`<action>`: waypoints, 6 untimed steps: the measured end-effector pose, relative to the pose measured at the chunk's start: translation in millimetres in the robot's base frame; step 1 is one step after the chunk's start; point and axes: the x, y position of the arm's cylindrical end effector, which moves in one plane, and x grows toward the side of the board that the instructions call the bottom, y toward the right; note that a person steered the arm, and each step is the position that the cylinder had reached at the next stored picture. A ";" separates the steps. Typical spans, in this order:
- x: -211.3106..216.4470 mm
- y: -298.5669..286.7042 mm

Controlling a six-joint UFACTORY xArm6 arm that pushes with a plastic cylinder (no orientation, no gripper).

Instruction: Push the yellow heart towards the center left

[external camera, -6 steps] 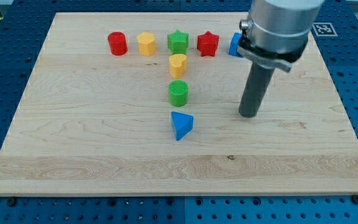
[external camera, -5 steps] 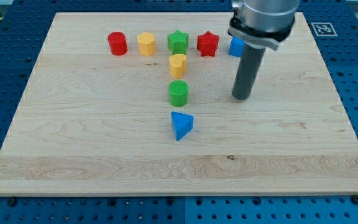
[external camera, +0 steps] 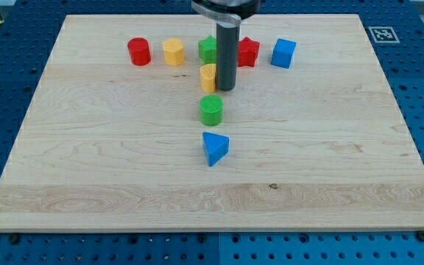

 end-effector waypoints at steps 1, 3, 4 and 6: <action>-12.7 0.5; -12.8 -20.5; -12.0 -53.5; -10.7 -124.4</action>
